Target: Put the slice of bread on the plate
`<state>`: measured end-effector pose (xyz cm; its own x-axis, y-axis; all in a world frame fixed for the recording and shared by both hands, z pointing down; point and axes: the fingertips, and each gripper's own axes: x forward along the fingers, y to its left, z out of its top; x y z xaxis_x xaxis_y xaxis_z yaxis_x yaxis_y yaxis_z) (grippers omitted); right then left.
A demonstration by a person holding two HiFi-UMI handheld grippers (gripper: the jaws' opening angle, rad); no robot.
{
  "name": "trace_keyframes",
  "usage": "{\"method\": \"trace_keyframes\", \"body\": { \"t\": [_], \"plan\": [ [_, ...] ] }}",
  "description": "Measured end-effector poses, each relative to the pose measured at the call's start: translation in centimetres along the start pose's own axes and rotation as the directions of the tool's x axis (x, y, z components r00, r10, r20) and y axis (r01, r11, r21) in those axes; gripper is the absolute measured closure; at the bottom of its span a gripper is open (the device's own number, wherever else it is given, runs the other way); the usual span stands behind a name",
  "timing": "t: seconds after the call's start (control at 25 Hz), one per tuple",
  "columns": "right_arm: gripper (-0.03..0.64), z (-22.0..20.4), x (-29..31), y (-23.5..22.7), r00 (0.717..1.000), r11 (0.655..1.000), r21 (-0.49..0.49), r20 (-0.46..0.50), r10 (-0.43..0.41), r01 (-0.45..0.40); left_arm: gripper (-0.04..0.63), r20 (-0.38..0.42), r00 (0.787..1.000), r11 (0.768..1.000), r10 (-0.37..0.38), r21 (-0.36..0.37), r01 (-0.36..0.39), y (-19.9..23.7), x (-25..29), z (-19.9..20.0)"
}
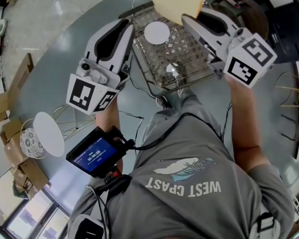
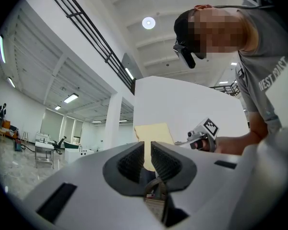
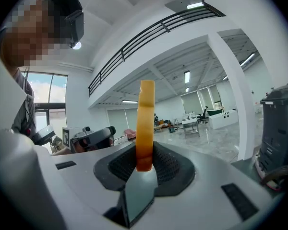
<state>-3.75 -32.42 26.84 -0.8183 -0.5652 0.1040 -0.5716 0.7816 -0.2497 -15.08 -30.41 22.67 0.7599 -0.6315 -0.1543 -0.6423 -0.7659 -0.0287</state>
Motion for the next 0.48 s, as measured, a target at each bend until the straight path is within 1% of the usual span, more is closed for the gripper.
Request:
{"method": "trace_keyframes", "body": {
  "t": [0.48],
  "plan": [
    [0.529, -4.0, 2.5, -3.5, 0.996, 0.999, 0.037, -0.079, -0.031, 0.034, 0.546, -0.06, 0.998, 0.999, 0.025, -0.041, -0.028, 0.7, 0.0, -2.3]
  ]
}}
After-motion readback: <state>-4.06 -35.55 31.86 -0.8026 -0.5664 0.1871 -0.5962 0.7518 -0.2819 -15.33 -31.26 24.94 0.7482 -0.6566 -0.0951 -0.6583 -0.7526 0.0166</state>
